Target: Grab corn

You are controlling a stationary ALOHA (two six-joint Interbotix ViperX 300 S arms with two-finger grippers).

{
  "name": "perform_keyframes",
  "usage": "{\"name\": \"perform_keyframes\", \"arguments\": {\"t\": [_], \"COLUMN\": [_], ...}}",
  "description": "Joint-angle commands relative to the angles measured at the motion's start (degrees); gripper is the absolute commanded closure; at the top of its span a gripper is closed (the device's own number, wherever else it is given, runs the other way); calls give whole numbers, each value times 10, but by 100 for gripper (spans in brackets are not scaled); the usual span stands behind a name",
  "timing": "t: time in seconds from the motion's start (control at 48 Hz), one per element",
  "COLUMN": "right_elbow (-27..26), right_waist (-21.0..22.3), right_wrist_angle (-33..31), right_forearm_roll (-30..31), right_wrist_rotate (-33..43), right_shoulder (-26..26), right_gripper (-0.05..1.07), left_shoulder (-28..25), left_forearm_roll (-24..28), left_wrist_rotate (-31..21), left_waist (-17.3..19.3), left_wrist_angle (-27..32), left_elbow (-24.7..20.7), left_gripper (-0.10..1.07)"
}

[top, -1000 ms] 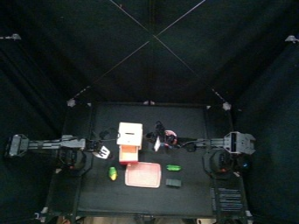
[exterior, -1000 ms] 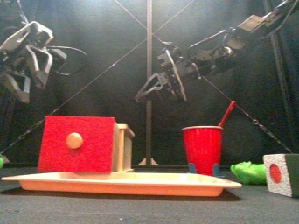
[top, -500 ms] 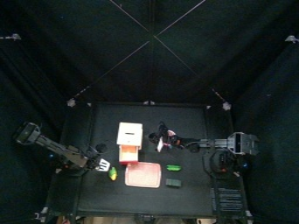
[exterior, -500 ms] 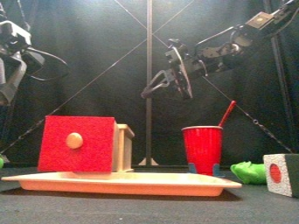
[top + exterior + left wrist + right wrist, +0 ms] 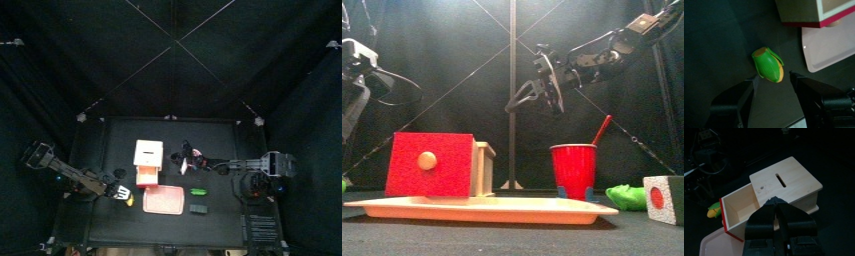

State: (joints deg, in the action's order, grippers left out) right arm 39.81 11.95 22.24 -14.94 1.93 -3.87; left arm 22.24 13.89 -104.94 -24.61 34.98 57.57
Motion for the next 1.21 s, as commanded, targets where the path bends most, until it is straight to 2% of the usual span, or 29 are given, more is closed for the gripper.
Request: {"name": "perform_keyframes", "arguments": {"t": [0.0,0.208,0.5,0.812,1.188], "right_elbow": [-4,-3,-3,-2,-2], "right_waist": [0,0,0,0,-1], "right_wrist_angle": [5,5,5,5,5], "right_forearm_roll": [1,1,2,2,1], "right_wrist_rotate": [-2,-2,-2,-2,-2], "right_shoulder": [-22,-23,-23,-22,-22], "right_gripper": [100,100,100,100,100], "left_shoulder": [-5,-5,-20,-54,-71], "left_forearm_roll": [1,1,19,20,21], "left_wrist_rotate": [2,4,6,4,3], "left_waist": [-1,-1,-1,0,0], "left_wrist_angle": [-20,-18,-30,-108,-121], "left_elbow": [3,12,27,39,48], "left_gripper": [7,-6,-6,-6,-6]}}
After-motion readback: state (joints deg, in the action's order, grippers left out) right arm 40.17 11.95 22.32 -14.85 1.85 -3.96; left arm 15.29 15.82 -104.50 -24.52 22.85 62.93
